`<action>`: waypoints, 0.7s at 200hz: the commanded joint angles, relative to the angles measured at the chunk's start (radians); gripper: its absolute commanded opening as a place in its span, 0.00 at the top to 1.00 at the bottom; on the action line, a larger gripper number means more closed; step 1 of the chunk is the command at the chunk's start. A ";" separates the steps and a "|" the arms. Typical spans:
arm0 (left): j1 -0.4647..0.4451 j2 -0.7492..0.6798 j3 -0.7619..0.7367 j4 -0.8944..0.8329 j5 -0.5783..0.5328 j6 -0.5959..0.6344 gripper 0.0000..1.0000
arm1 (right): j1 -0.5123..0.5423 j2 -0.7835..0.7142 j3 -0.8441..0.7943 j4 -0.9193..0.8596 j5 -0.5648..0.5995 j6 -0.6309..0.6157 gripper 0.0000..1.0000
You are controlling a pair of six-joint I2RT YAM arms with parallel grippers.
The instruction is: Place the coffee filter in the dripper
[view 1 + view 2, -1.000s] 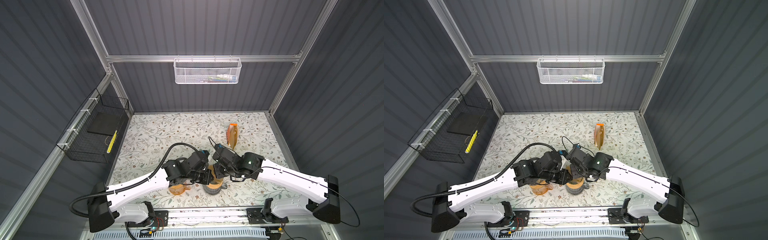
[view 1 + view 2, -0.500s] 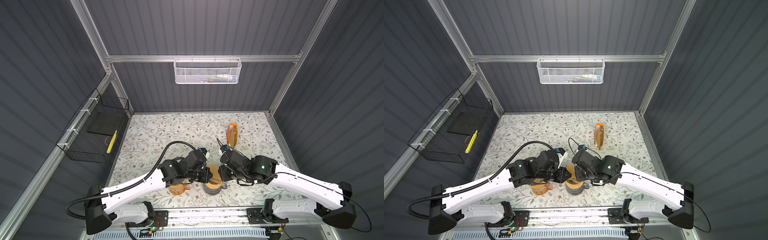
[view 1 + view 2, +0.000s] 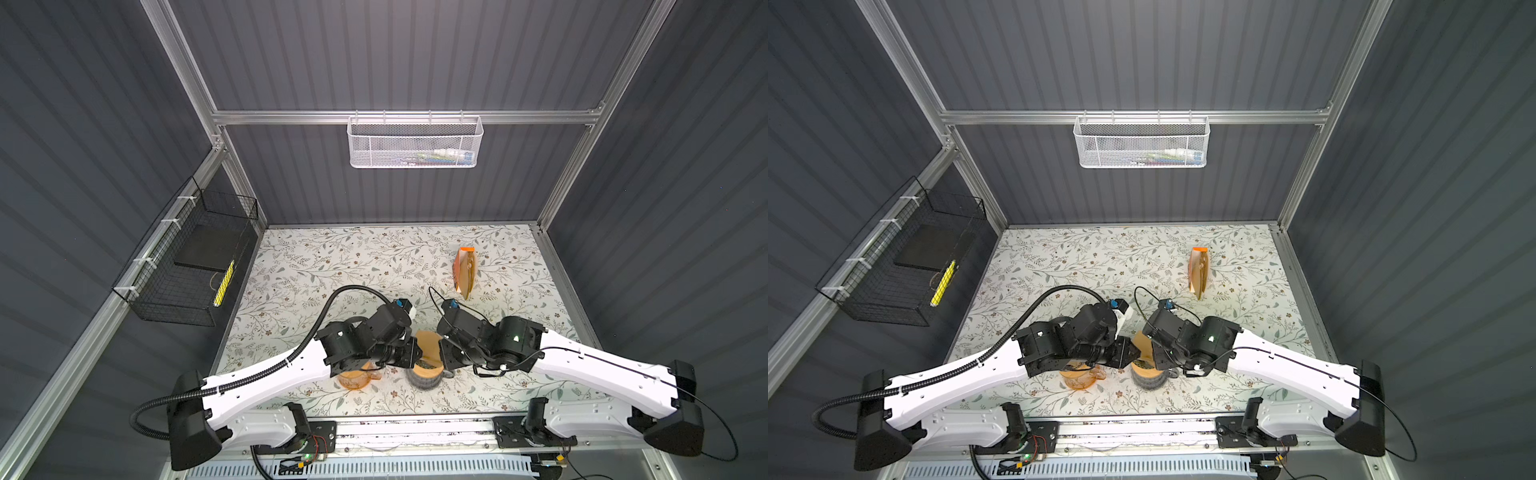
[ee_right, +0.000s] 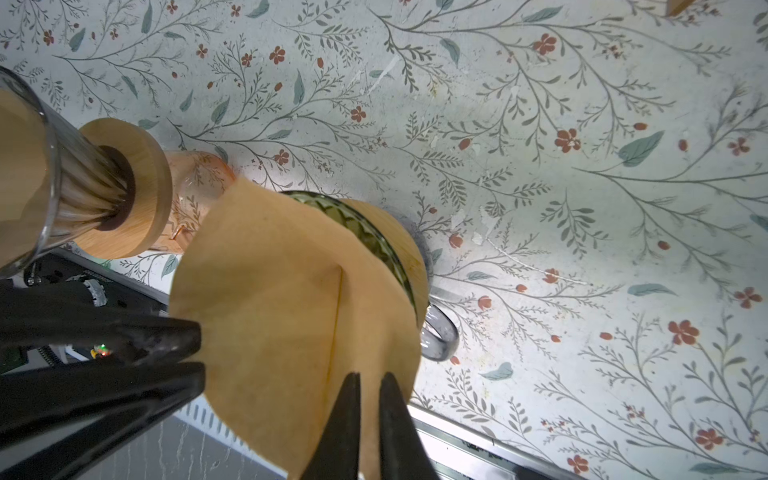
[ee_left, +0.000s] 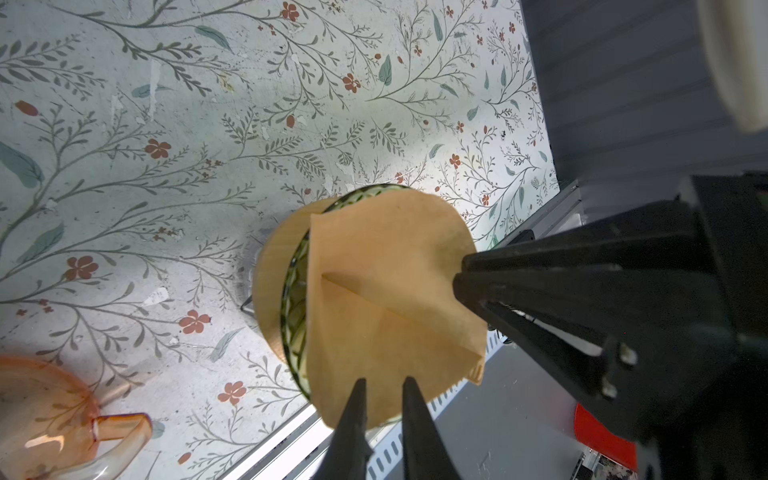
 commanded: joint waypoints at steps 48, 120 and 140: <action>-0.006 0.009 -0.033 0.000 -0.001 -0.009 0.82 | 0.006 0.020 -0.007 0.002 0.018 0.002 0.86; -0.006 -0.001 -0.021 -0.006 -0.009 -0.008 0.82 | 0.007 0.026 0.020 -0.001 0.017 -0.004 0.86; -0.006 -0.006 -0.005 -0.015 -0.015 -0.003 0.82 | 0.007 0.022 0.033 -0.003 0.020 -0.005 0.86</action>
